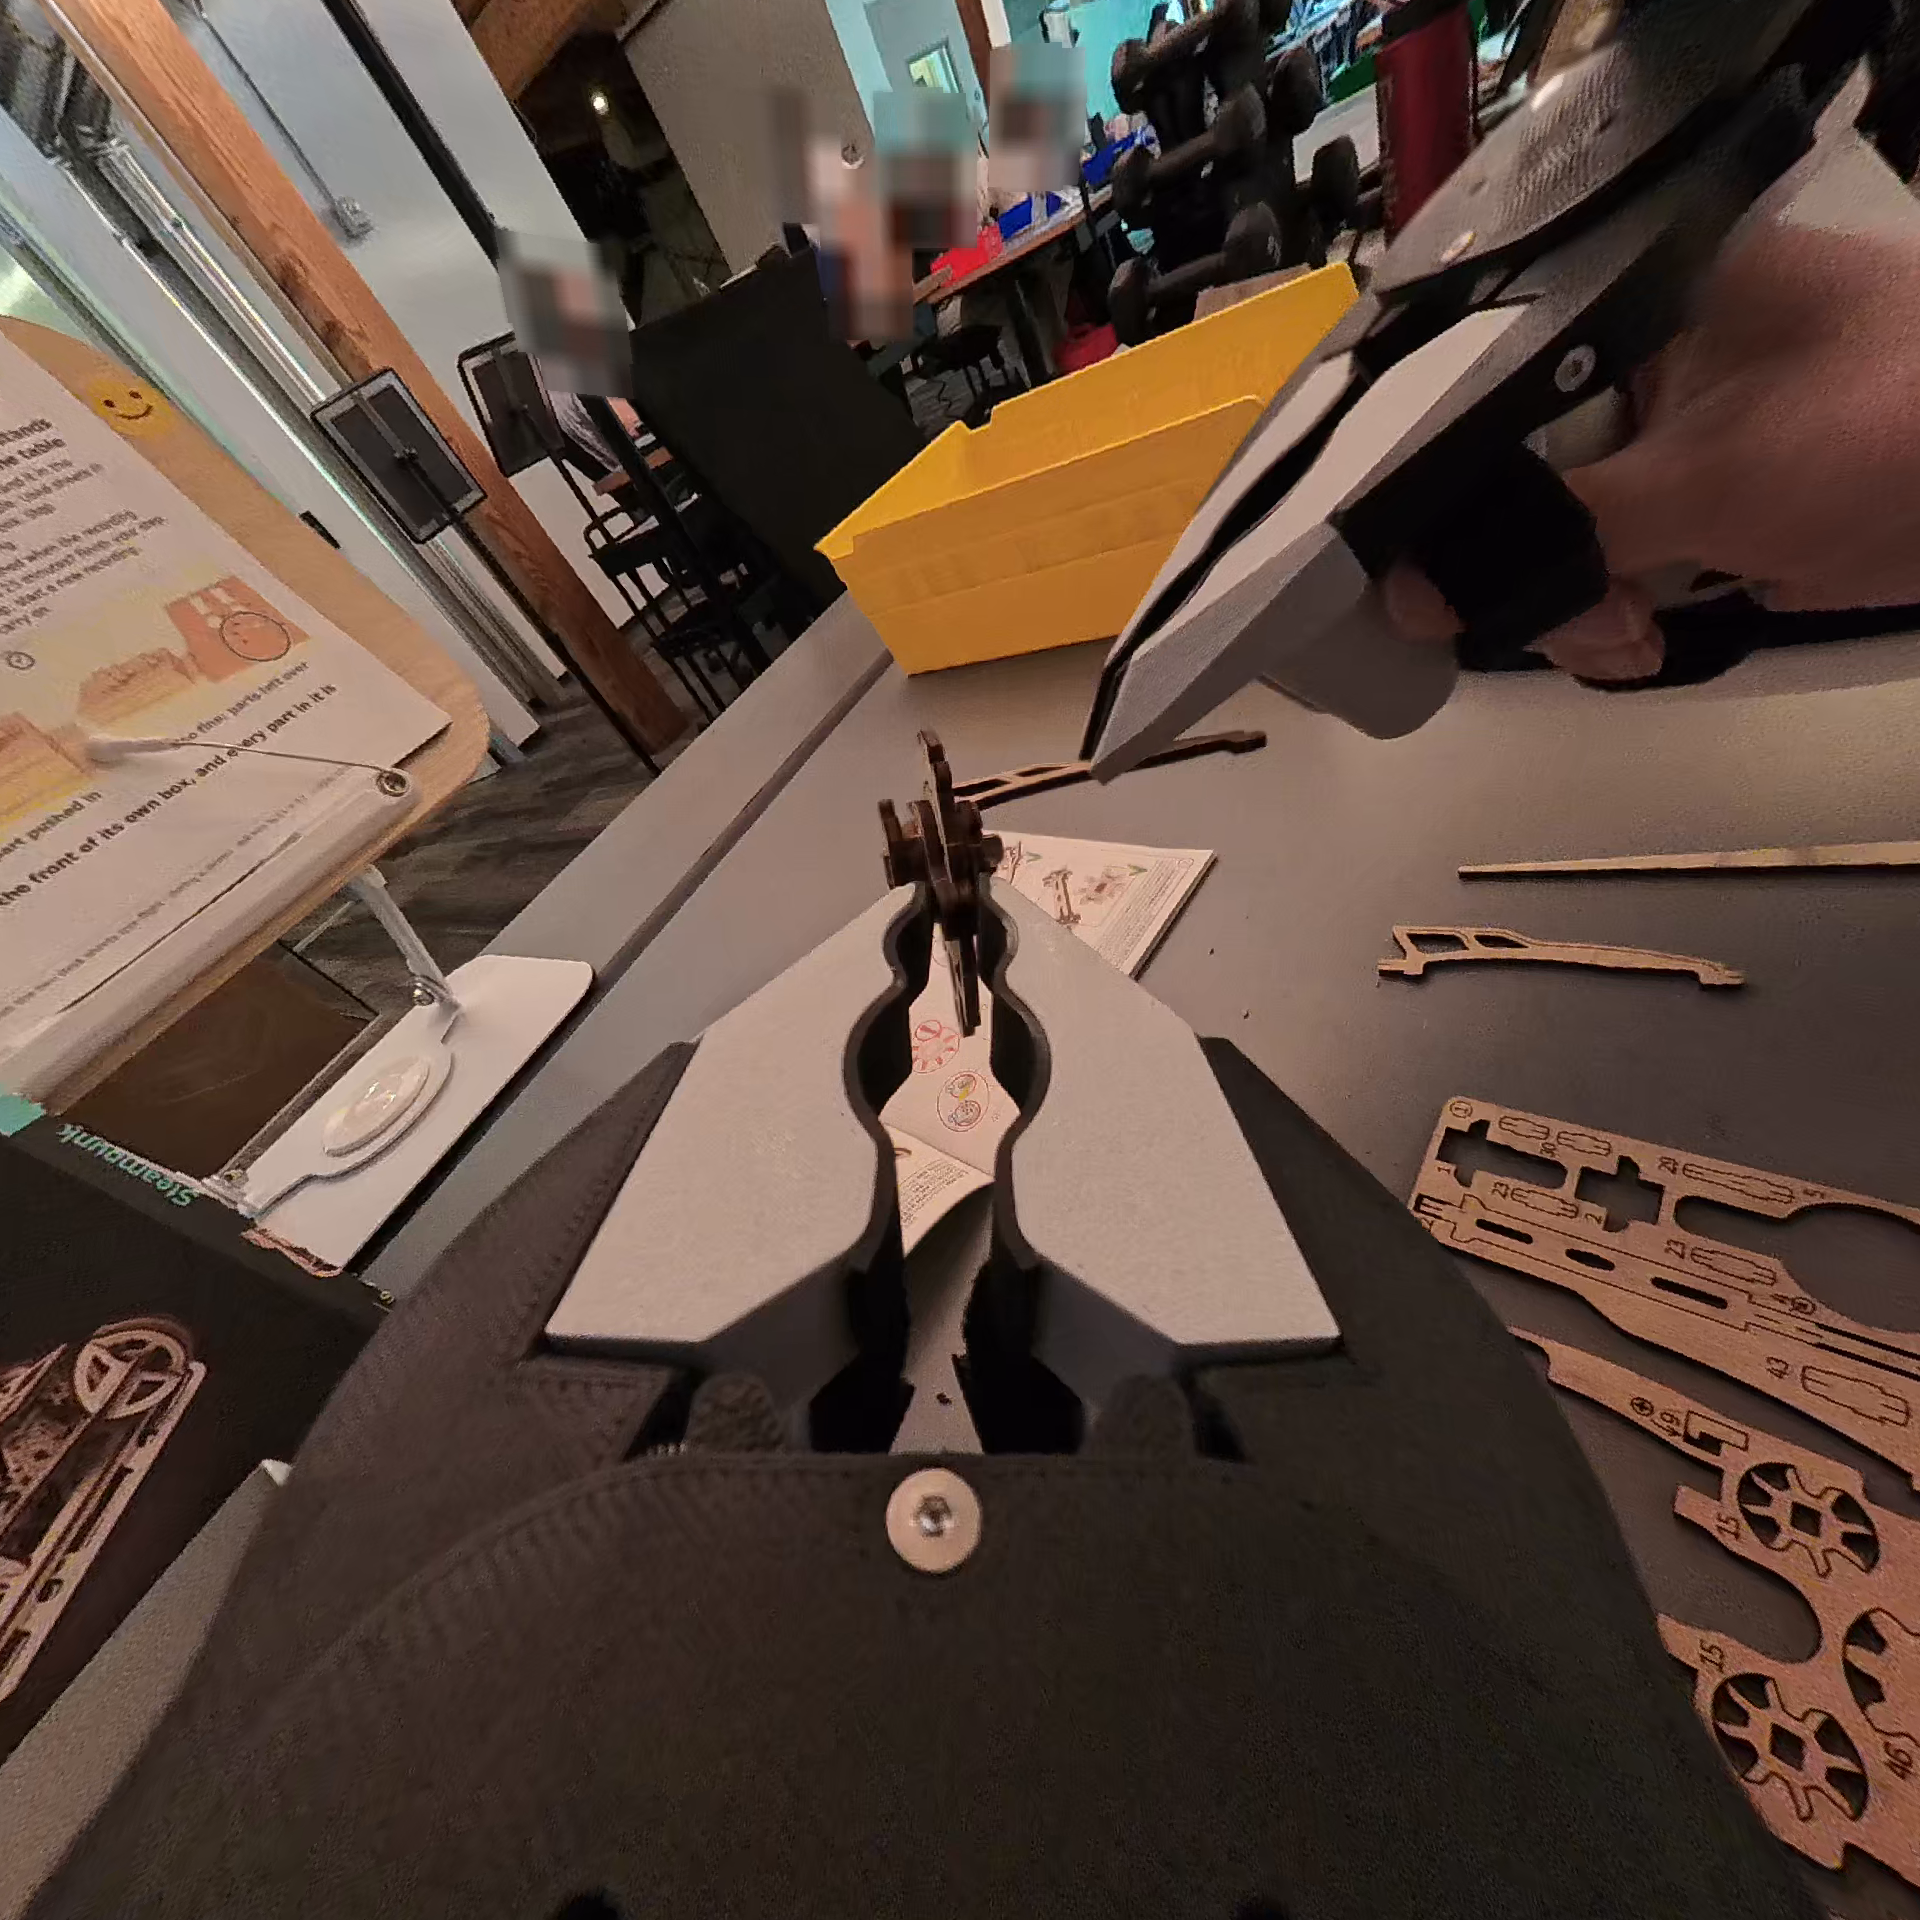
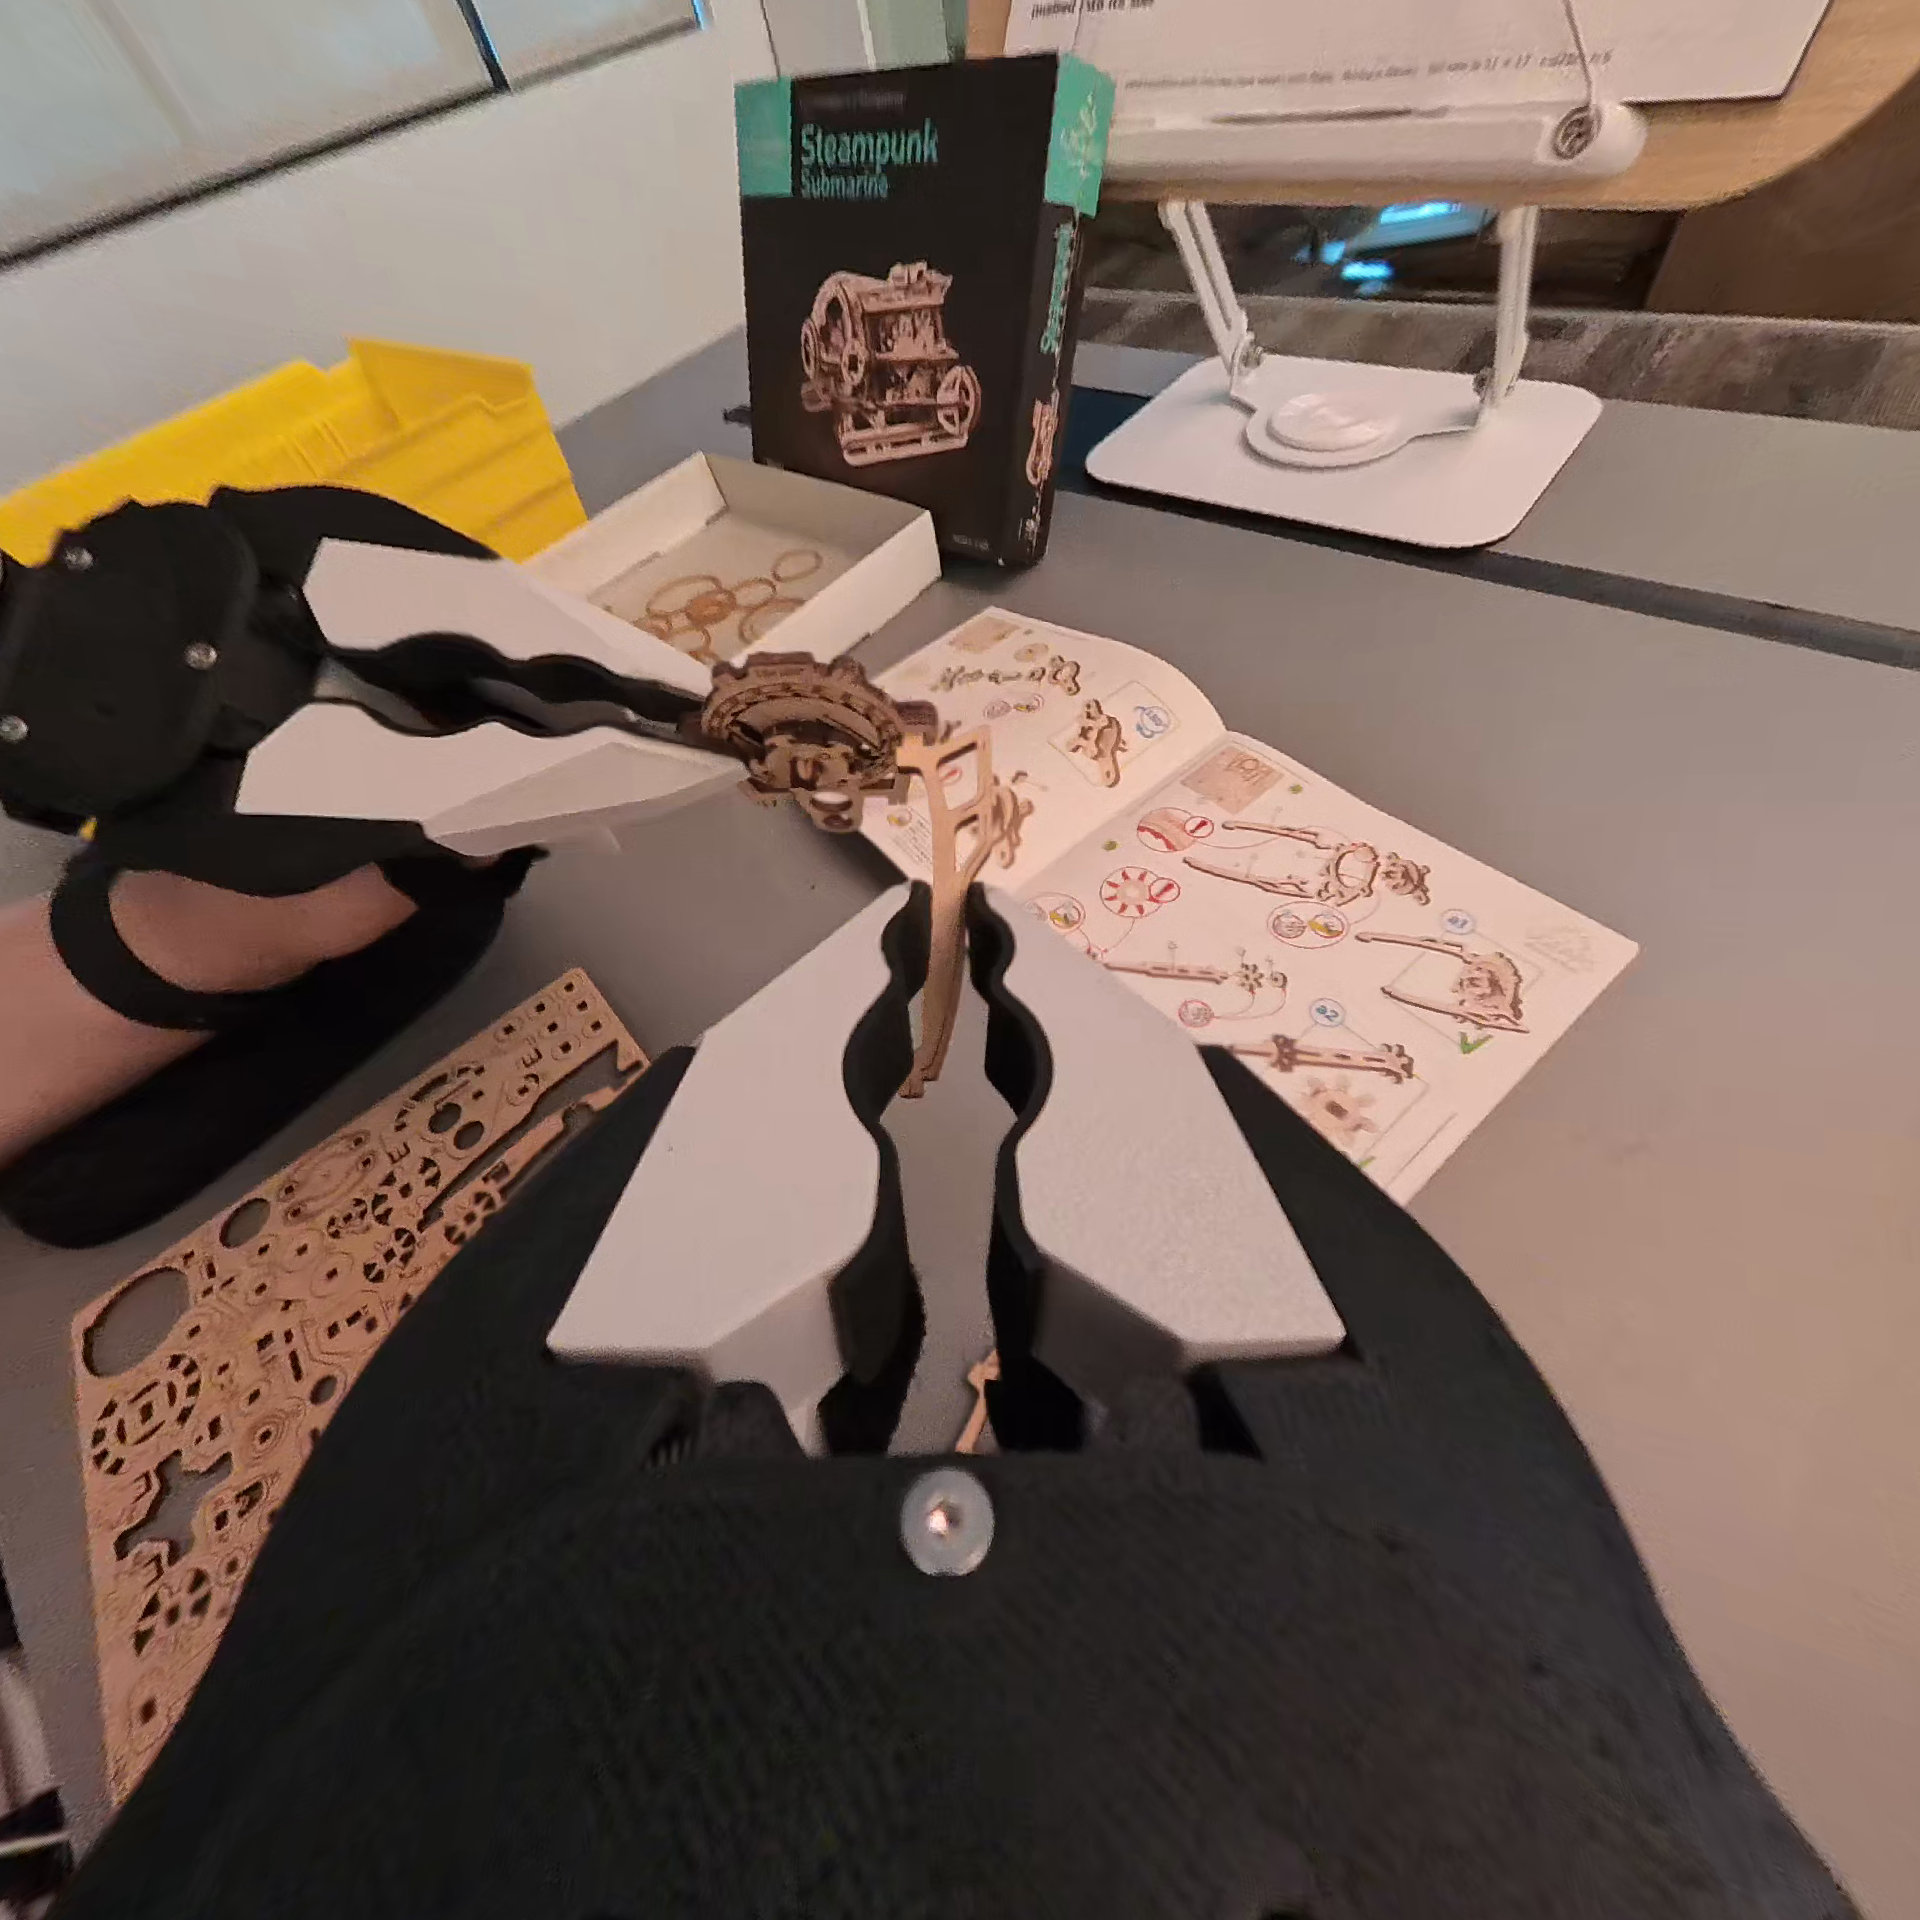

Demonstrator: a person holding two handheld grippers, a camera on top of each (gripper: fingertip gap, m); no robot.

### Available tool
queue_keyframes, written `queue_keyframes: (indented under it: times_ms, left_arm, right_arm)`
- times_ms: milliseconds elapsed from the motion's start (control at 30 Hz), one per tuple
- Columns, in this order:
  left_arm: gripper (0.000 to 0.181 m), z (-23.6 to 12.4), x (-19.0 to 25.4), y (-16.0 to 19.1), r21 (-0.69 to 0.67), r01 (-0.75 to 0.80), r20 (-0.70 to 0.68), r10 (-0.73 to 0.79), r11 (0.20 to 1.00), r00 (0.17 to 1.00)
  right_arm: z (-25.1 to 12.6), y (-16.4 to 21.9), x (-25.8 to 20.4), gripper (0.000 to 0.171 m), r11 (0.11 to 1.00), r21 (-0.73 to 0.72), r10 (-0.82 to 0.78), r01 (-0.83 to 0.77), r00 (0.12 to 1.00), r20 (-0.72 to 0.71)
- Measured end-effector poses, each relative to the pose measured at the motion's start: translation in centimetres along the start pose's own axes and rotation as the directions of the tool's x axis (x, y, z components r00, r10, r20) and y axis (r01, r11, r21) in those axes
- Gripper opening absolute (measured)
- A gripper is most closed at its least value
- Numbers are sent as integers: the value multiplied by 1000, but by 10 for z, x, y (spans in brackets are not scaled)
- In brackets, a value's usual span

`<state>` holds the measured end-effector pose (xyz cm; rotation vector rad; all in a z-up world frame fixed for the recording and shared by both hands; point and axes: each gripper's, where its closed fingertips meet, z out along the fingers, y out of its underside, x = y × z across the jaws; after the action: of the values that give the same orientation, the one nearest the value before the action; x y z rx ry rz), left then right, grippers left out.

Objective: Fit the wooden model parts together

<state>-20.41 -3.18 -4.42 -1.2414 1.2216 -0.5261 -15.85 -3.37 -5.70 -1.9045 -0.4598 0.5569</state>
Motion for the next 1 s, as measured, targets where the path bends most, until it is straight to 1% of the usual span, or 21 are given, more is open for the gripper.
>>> queue_keyframes:
  times_ms: [33, 100, 200, 267, 300, 467, 600, 667, 800, 867, 1000]
  left_arm:
    - [6, 0, 0, -1, 13, 12, 1, -12, 1000, 1000]
    - [6, 0, 0, -2, 25, 25, 10, -25, 999, 1000]
    - [10, 0, 1, -3, 33, -7, 36, 6, 999, 999]
    - [13, 1, 2, -4, 32, -31, 60, 29, 999, 998]
    - [22, 1, 1, -4, 30, -34, 70, 32, 999, 997]
    - [26, 0, -3, -6, 35, 7, 100, -10, 999, 995]
    - [60, -3, -12, -9, 57, 64, 132, -71, 996, 989]
    - [69, -4, -13, -12, 75, 96, 119, -105, 993, 987]
    - [62, -3, -6, -14, 83, 153, 61, -158, 985, 986]
    - [62, -1, 0, -15, 82, 188, 20, -190, 979, 981]
    - [62, 0, 2, -14, 67, 242, -8, -242, 968, 970]
  right_arm:
    - [-2, -2, 1, 5, 1000, 24, 0, 0, 1000, 1]
    - [-6, -9, -3, 6, 996, 86, -35, 34, 999, 3]
    - [-12, -19, -6, 6, 980, 158, -112, 117, 993, -40]
    - [-13, -21, -7, 6, 973, 173, -145, 155, 987, -68]
    - [-13, -22, -7, 6, 970, 179, -151, 162, 986, -73]
    - [-13, -24, -10, 6, 960, 215, -164, 178, 983, -82]
    - [-9, -23, -13, 6, 953, 212, -199, 216, 975, -99]
    - [-7, -22, -16, 6, 946, 212, -227, 245, 968, -109]
    - [-2, -17, -27, 5, 915, 201, -325, 349, 934, -146]
    - [1, -14, -32, 5, 896, 184, -378, 404, 911, -163]
    - [1, -15, -35, 6, 886, 197, -391, 420, 904, -171]
